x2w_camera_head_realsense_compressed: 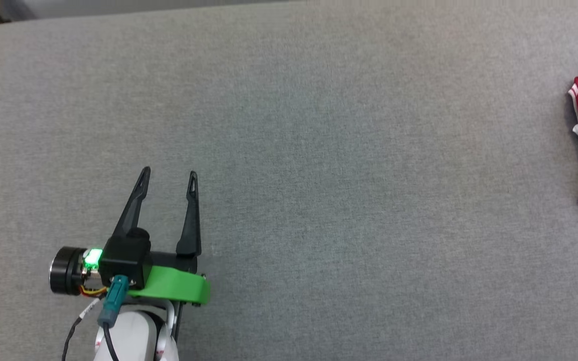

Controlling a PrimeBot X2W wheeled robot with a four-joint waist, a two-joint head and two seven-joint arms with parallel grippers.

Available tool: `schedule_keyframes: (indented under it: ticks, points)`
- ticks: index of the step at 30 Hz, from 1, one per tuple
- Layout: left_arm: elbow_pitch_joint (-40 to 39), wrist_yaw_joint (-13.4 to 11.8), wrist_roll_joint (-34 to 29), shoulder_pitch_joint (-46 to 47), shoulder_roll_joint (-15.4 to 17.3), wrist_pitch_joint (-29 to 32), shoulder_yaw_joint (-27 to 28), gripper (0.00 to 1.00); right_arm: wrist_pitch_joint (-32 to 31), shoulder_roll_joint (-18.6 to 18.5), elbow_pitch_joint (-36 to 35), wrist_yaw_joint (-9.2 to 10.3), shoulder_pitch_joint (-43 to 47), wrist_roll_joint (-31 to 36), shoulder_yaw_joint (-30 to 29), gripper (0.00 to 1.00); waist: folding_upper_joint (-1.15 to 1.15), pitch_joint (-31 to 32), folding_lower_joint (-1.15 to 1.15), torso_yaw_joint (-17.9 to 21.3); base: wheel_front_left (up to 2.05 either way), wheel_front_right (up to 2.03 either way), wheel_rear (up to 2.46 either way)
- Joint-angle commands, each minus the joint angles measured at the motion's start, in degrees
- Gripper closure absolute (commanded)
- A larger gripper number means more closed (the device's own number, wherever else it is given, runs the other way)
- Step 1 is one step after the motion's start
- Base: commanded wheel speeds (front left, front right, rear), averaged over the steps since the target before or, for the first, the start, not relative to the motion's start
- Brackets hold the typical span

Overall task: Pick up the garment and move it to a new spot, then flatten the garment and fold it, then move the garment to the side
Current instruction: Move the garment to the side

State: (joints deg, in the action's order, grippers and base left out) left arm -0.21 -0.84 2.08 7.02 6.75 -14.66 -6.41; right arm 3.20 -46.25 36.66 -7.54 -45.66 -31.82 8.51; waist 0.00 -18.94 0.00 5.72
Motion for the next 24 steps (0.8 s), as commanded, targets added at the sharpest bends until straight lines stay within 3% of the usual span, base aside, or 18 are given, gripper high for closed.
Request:
schedule_keyframes:
  ticks: [1, 9, 18, 24]
  points:
    - [0.2, -0.5, 0.3, -0.9, -0.4, -0.3, 0.4, 0.00, 2.5, 1.4, -0.9, 0.05, 1.5, 0.6, -0.9, 0.00, 0.00, 3.3, 0.00, -1.7, 0.00, 0.00, 0.00]
    - [1.2, -0.5, 0.8, -3.7, -0.8, -0.3, 1.0, 0.00, 10.4, 9.0, -11.7, 0.05, 8.3, 4.3, -5.1, 0.00, 0.00, 7.3, 0.00, -4.2, 0.00, 0.00, 0.00]
    - [2.3, -0.2, 1.0, -5.1, -1.3, -0.3, 1.1, 0.00, 11.6, 24.1, -26.9, 0.05, 21.0, 16.2, -9.9, 0.00, 0.00, 10.3, 0.00, -6.8, 0.00, 0.00, 0.00]
    - [3.5, 0.1, 1.4, -5.0, -1.8, -0.3, 1.2, 0.00, 11.7, 32.7, -31.0, 0.05, 29.9, 20.0, -10.8, 0.00, 0.00, 12.0, 0.00, -8.6, 0.00, 0.00, 0.00]
